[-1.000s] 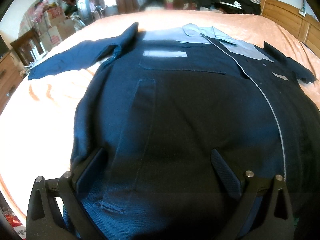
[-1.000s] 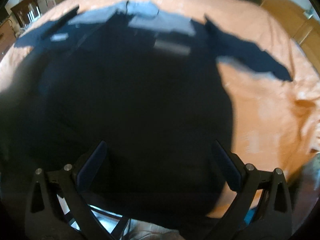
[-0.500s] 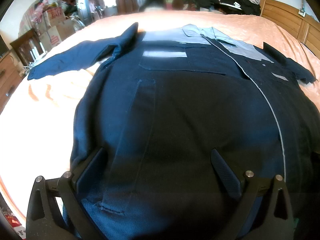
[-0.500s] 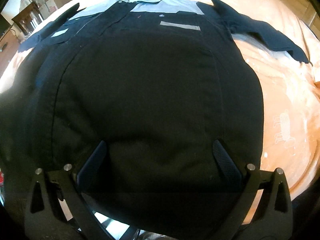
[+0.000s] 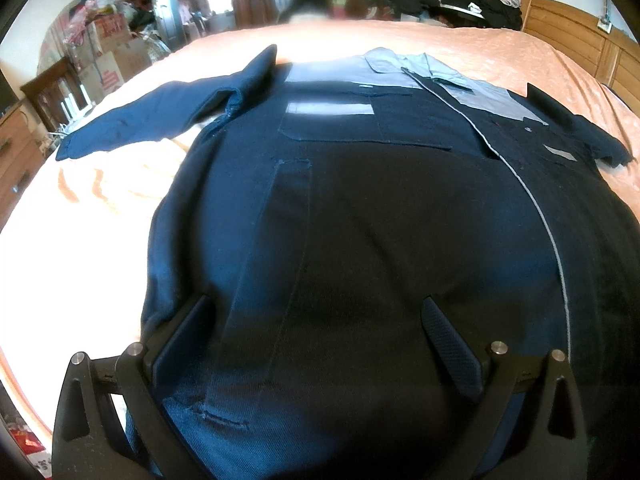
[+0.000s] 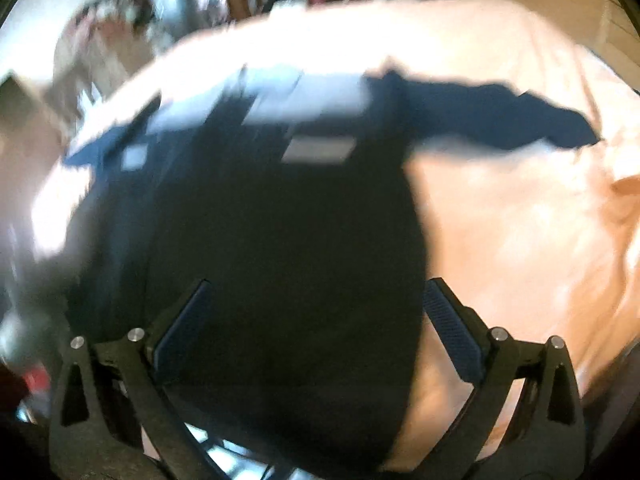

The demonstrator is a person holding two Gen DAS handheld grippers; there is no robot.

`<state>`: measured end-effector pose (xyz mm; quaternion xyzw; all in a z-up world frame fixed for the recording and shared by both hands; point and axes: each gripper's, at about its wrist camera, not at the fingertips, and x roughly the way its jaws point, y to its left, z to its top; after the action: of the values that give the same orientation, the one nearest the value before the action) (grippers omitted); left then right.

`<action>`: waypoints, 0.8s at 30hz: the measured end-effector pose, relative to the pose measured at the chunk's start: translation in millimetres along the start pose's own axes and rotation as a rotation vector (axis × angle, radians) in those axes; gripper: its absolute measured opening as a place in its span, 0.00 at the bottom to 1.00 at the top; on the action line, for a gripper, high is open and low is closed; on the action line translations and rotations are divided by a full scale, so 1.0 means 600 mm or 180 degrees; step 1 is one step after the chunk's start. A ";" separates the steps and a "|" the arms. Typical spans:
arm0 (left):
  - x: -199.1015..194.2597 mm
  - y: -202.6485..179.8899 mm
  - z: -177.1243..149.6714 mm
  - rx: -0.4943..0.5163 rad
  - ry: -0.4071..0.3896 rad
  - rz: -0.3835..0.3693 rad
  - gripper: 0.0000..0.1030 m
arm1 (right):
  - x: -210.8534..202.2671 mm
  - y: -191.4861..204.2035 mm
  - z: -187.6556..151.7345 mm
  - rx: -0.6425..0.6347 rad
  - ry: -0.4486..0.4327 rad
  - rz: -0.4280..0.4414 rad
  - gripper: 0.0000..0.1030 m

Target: Fold small clothes

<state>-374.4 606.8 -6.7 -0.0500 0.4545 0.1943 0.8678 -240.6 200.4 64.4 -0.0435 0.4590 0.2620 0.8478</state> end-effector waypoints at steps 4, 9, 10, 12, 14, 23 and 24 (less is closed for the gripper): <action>0.001 -0.002 0.002 0.0005 0.0025 0.0021 1.00 | -0.020 -0.173 0.088 0.0534 -0.0213 -0.0041 1.00; 0.003 -0.005 0.010 -0.0015 0.0105 0.0065 1.00 | 0.019 -0.435 0.171 0.1527 -0.0276 -0.0013 0.91; 0.004 -0.005 0.014 -0.0031 0.0141 0.0066 1.00 | 0.028 -0.482 0.181 0.1705 -0.0295 0.0037 0.82; 0.006 -0.004 0.025 -0.0064 0.0227 0.0052 1.00 | 0.045 -0.565 0.195 0.2011 -0.0385 0.0143 0.73; 0.007 -0.002 0.038 -0.0134 0.0284 0.0001 1.00 | 0.060 -0.608 0.196 0.2230 -0.0412 0.0160 0.70; 0.012 -0.024 0.091 -0.0266 0.0308 -0.0165 1.00 | 0.025 -0.643 0.112 0.2885 -0.0861 -0.0393 0.66; 0.011 -0.026 0.094 -0.0263 0.0305 -0.0200 0.99 | 0.023 -0.638 0.127 0.2786 -0.0896 -0.0284 0.67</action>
<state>-321.3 609.3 19.3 -0.1092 0.4853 0.1829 0.8480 8.1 -99.0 33.3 0.3349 0.4045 0.0101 0.8510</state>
